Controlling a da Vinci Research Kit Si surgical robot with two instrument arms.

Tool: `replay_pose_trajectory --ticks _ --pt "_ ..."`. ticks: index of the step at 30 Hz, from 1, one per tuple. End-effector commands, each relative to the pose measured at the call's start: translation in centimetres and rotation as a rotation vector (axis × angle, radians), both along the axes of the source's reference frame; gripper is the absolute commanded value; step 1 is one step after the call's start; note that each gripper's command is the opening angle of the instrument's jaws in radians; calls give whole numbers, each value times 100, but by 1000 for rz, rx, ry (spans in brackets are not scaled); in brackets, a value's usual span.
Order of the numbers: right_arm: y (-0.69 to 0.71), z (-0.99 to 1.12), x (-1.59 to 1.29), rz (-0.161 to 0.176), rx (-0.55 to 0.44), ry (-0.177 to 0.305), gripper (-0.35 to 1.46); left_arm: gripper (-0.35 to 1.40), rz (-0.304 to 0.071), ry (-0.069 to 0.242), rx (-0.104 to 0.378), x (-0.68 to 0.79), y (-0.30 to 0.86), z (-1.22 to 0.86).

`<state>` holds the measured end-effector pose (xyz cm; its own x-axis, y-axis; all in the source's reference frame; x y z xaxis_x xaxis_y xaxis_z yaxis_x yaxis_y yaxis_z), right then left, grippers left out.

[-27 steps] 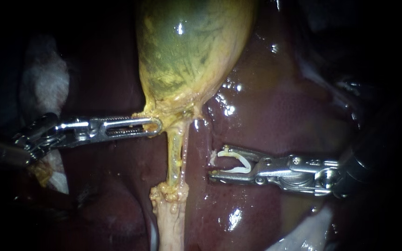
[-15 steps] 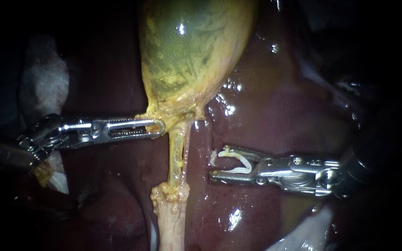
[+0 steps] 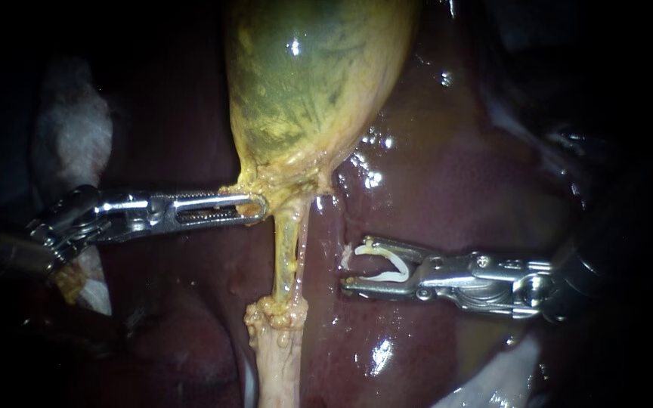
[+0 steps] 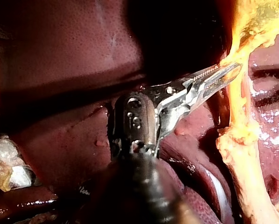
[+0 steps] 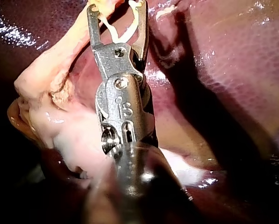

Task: Clipping first clip left tube

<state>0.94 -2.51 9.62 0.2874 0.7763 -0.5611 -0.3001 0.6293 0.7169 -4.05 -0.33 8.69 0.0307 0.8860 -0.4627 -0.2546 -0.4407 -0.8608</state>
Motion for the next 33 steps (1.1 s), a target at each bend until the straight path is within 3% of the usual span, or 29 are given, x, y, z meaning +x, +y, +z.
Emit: replay_pose_trajectory --ticks 1,15,24,33 --pt "-1 -1 2 5 12 -2 57 -35 0 0 1 0 0 -1" --pt "-13 -10 59 86 136 -25 56 -35 -2 -7 14 -6 8 -34" --pt "-15 -4 84 103 142 -32 56 -35 3 -13 14 -13 8 -47" --pt "-32 21 97 109 134 -36 56 -35 5 -17 13 -16 11 -66"
